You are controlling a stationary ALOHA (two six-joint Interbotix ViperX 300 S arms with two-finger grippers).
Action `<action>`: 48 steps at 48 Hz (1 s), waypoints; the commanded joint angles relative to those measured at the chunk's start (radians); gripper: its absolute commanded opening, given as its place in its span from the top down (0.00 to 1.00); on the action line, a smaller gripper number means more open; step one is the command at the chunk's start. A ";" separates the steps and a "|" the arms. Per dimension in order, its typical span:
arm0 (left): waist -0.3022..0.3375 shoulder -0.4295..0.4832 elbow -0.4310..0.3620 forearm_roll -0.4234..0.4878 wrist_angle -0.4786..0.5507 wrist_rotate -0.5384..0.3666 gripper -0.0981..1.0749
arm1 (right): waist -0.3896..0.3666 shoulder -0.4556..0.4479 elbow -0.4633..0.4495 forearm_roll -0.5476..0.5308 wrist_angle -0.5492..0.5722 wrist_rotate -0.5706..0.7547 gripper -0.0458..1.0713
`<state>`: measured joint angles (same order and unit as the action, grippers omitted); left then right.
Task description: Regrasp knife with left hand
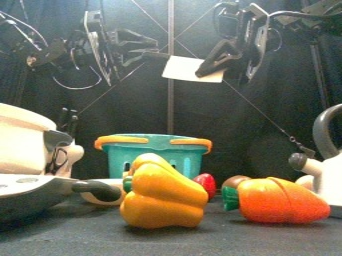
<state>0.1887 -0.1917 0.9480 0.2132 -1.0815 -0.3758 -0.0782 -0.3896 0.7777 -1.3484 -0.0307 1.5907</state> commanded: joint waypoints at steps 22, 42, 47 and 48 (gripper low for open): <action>-0.002 0.091 -0.052 -0.153 -0.255 0.005 0.35 | -0.063 -0.195 0.009 -0.044 0.003 -0.002 0.62; -0.025 0.247 -0.192 -0.118 -0.264 -0.002 0.35 | -0.064 -0.176 0.006 -0.046 0.003 -0.002 0.62; -0.034 0.255 -0.198 -0.083 -0.262 -0.005 0.32 | -0.066 -0.176 0.006 -0.051 0.003 -0.002 0.62; -0.035 0.256 -0.199 -0.080 -0.262 -0.005 0.31 | -0.066 -0.176 0.006 -0.052 0.003 -0.002 0.62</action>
<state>0.1595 0.0690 0.7716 0.1181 -1.3361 -0.3804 -0.1396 -0.5584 0.8038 -1.3975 -0.0261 1.5907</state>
